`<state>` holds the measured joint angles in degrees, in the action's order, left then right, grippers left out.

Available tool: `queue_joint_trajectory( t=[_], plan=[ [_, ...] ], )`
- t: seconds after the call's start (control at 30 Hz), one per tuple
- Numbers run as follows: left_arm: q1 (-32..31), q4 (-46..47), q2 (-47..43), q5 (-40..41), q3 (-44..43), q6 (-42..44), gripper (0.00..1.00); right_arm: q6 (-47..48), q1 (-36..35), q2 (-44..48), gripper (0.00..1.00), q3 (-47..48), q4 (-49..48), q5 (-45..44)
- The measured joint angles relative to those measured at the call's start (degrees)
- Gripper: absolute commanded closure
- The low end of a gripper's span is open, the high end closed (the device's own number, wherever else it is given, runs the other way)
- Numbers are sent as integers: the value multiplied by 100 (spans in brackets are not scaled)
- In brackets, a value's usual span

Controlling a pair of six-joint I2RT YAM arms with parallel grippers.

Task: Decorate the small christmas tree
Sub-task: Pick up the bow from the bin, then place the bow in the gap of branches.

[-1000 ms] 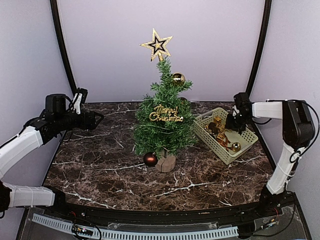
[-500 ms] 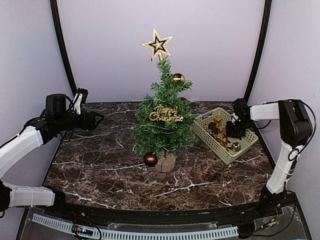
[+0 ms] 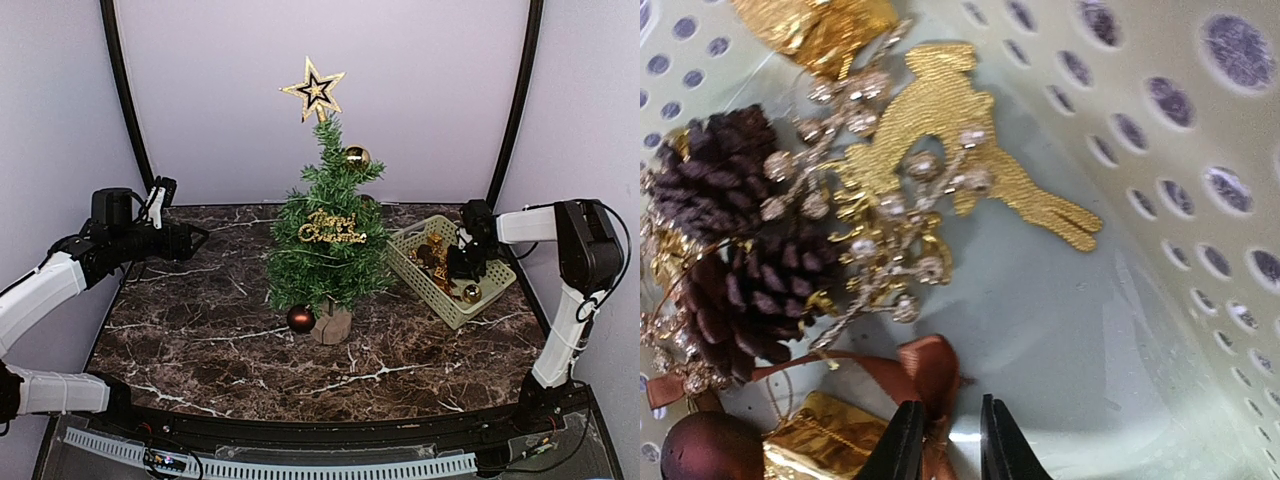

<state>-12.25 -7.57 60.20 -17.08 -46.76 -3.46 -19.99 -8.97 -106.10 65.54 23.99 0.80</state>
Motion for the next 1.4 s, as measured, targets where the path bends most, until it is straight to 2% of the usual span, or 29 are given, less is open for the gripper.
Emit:
queue_joint_trajectory(
  t=[0.27, 0.47, 0.77, 1.0, 1.23, 1.4],
  plan=[
    [0, 0, 0, -7, 0, -2, 10, 31, -92, 0, 99, -20, -50, -17],
    [0, 4, -52, -48, 0, -2, 11, 44, -92, 146, 100, -33, -46, -275],
    [0, 133, -702, -168, 83, -39, 11, 229, -90, 1661, 100, 168, 251, -710],
    [-195, 212, -1174, -267, 155, -389, 12, 426, -208, 2881, 100, 601, 708, -474],
    [-452, 31, -1123, -166, 155, -380, 12, 588, -890, 3783, 100, 1019, 1419, 568],
    [-452, 15, -960, -83, 153, -219, 12, 584, -1897, 4232, 100, 1274, 1657, 1093]
  ],
)
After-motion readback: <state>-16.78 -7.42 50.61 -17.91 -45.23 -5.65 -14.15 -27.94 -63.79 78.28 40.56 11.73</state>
